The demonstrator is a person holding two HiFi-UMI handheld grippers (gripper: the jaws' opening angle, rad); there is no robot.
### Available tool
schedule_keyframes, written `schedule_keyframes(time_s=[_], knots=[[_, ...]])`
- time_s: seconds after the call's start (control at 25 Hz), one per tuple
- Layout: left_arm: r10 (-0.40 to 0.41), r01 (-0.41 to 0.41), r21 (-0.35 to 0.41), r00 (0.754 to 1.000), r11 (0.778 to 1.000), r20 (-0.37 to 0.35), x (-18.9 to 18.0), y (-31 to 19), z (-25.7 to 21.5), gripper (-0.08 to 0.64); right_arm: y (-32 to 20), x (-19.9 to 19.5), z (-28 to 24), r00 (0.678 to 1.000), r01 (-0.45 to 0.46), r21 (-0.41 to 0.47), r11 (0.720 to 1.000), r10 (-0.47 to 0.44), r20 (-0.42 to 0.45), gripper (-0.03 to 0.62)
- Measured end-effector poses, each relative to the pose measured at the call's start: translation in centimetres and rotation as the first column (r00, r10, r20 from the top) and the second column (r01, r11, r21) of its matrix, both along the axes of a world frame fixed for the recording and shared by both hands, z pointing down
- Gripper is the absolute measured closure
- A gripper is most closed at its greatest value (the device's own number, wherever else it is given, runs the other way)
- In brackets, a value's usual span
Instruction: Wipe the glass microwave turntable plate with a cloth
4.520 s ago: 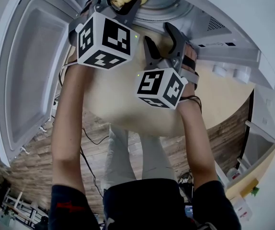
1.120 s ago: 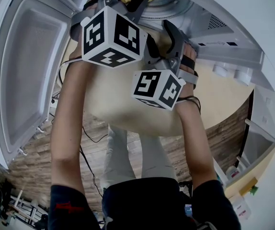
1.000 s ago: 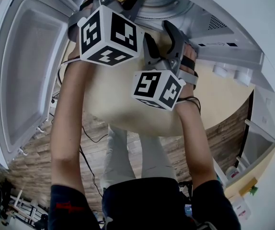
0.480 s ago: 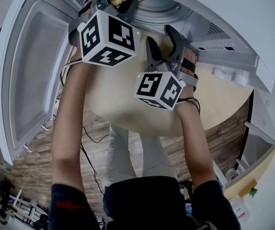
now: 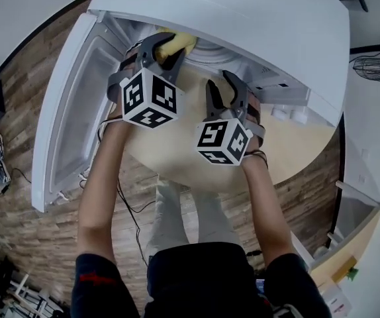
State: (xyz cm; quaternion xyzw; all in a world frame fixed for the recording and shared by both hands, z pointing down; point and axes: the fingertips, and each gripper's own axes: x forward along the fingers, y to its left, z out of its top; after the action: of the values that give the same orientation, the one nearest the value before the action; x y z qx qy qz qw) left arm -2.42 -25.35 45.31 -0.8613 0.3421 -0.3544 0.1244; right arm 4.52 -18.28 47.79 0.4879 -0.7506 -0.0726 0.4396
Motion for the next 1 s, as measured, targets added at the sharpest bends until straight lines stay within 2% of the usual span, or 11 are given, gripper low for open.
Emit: schedule_keyframes(time_s=[0.2,0.28,0.4,0.52,0.76,1.0], knots=[[0.042,-0.045,-0.08,0.999,0.996,-0.035,-0.4,4.8,-1.3,0.433,2.3,-0.1,-3.1,0.996,-0.022,-0.047,0.999,0.026,0.081,0.545],[0.052,-0.058,-0.122,0.997,0.991,-0.051,-1.2,6.8,-2.0,0.433,3.5,-0.3,-4.8,0.991,-0.025,-0.064,0.998,0.033,0.132,0.562],[0.002,-0.015,-0.151,0.996,0.988,-0.086,-3.0,8.6,-3.8,0.433,4.2,-0.2,-7.7,0.976,-0.033,-0.072,0.997,0.048,0.213,0.577],[-0.066,0.042,-0.157,0.987,0.987,-0.15,-3.9,10.1,-6.5,0.432,5.0,-0.9,-10.7,0.96,0.021,-0.079,0.997,0.002,0.281,0.581],[-0.171,0.14,-0.12,0.936,0.983,-0.308,-4.1,13.3,-14.0,0.433,6.4,-2.0,-17.5,0.919,0.082,-0.006,0.997,-0.073,0.387,0.581],[-0.24,0.248,-0.027,0.896,0.968,-0.373,-6.9,15.2,-20.8,0.433,7.5,-2.7,-24.8,0.891,0.089,0.105,0.991,-0.126,0.436,0.581]])
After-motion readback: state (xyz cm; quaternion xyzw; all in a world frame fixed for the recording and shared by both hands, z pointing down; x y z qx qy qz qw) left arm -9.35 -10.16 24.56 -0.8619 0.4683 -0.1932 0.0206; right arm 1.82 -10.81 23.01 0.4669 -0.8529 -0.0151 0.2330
